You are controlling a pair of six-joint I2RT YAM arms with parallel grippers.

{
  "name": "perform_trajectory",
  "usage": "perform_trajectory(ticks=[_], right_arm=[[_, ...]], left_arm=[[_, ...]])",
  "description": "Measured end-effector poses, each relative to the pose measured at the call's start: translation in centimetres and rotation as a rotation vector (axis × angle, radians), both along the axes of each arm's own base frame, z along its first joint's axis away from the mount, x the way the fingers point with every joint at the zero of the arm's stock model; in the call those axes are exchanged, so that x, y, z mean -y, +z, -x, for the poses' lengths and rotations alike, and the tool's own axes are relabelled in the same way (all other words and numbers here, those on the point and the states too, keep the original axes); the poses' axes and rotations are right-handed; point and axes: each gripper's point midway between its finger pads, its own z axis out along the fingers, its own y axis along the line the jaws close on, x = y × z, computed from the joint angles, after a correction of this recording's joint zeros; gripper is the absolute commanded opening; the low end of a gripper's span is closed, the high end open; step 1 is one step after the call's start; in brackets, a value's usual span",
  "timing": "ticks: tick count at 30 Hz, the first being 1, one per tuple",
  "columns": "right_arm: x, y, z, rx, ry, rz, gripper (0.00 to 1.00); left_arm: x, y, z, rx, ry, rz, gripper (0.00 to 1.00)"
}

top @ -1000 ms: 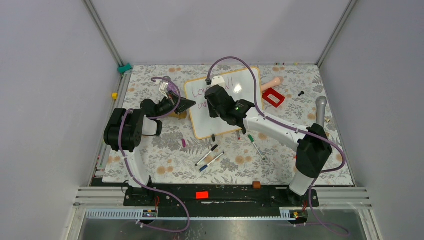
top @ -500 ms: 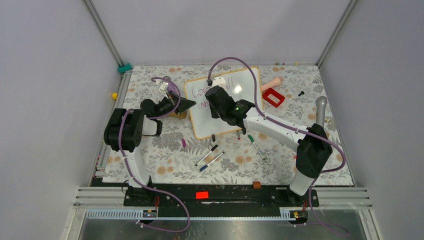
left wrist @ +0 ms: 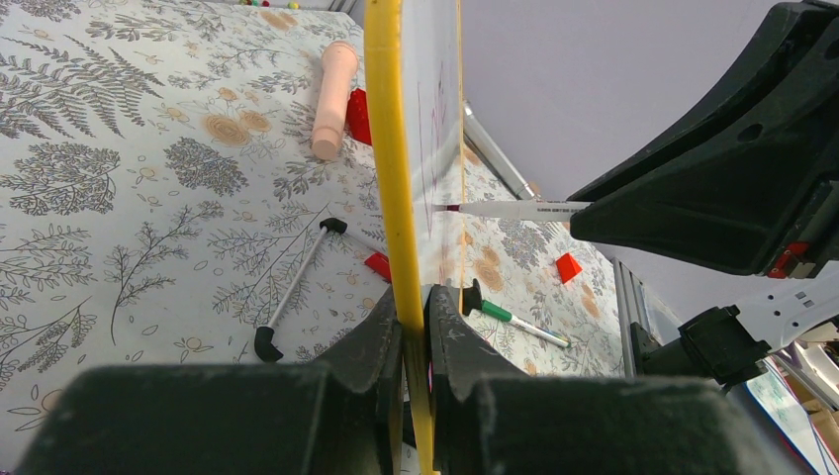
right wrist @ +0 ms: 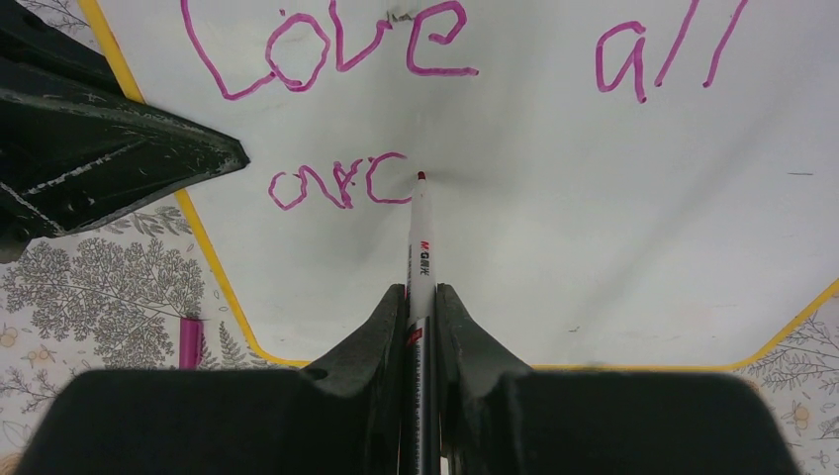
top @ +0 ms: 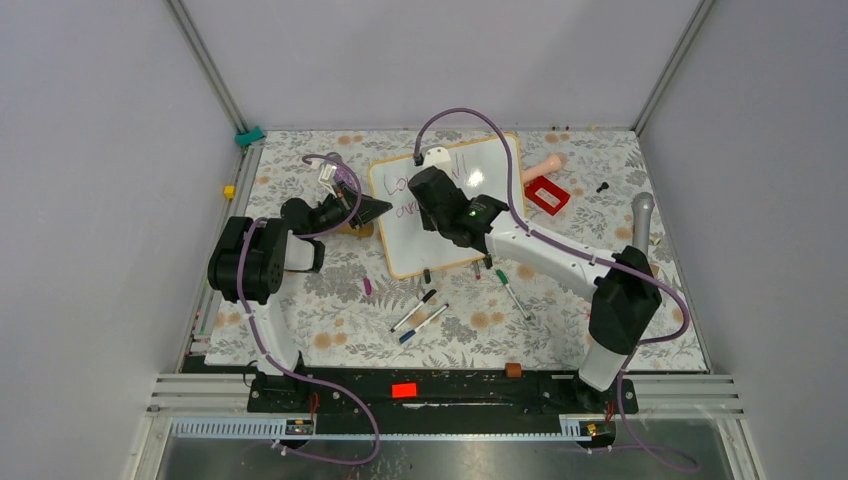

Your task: Write a sentence on the whiteboard

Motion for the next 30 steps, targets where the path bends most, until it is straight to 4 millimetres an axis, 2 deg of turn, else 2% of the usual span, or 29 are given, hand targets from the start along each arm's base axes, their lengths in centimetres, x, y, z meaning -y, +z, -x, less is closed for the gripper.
perform_trajectory(ticks=[23,30], right_arm=[[-1.3,1.0,-0.4,0.013,0.034,-0.038,0.00],[-0.4,1.7,1.1,0.042,0.073,-0.099,0.00]], left_arm=[[0.0,0.0,0.0,0.001,0.000,0.000,0.00],[0.0,0.1,0.0,0.002,-0.001,0.000,0.00]])
